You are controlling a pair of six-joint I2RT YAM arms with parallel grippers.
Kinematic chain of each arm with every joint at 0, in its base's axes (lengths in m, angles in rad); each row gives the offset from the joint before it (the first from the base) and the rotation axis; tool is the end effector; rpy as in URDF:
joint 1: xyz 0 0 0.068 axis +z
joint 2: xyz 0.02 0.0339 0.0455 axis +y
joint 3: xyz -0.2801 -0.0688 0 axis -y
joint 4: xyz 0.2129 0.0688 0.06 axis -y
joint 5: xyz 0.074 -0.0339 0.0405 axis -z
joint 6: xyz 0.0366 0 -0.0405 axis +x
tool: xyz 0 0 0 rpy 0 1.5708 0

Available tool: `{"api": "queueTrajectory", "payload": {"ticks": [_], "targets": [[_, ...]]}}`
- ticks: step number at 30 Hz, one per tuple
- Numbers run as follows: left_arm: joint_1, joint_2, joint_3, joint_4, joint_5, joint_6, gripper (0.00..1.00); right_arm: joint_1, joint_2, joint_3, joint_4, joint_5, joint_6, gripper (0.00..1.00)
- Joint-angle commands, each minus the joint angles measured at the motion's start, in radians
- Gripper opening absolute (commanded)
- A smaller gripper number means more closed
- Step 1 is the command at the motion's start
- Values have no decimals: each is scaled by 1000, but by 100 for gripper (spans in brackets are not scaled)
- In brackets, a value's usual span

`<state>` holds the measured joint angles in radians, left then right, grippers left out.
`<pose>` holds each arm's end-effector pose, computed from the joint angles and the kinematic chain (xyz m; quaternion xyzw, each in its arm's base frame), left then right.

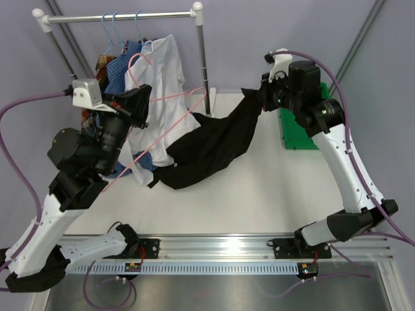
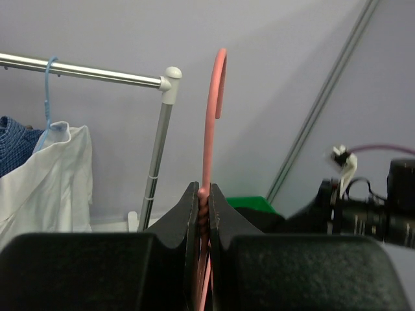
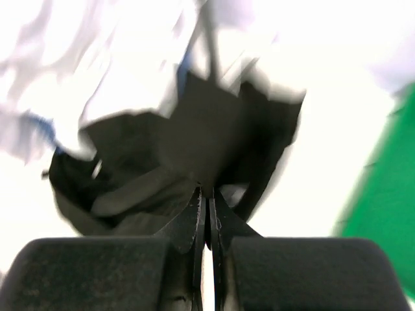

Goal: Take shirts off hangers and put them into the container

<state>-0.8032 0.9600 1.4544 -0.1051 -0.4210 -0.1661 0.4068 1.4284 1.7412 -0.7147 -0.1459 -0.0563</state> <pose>0.0925 -0.0743 0.5376 0.0058 0.5716 -0.2754 0.7729 0.2420 0.1101 0.4703 -0.2300 0.8004 0.1558 0.5312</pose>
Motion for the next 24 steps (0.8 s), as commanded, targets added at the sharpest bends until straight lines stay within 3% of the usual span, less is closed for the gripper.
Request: {"api": "queueTrajectory", "payload": {"ticks": [1, 7, 8, 10, 12, 16, 20, 24], "targets": [[1, -91, -67, -143, 59, 3, 0, -17, 49, 208, -92, 100, -45, 0], [-1, -230, -236, -245, -13, 10, 0, -17, 170, 714, -196, 192, -73, 0], [1, -253, -249, -261, -18, 10, 0, -17, 188, 859, -198, 206, -85, 0], [1, -268, -270, -280, -36, 13, 0, -17, 225, 964, -145, 252, -94, 0], [1, -280, -284, -297, -61, 22, 0, -19, 195, 954, -1, 300, -122, 0], [1, -290, -322, -301, -87, 48, 0, -19, 98, 759, 243, 399, -165, 0], [1, -280, -332, -311, -94, 53, 0, -17, 84, 739, 255, 473, -217, 0], [1, -245, -289, -300, -131, 60, 0, -17, -14, 580, 184, 378, -130, 0]]}}
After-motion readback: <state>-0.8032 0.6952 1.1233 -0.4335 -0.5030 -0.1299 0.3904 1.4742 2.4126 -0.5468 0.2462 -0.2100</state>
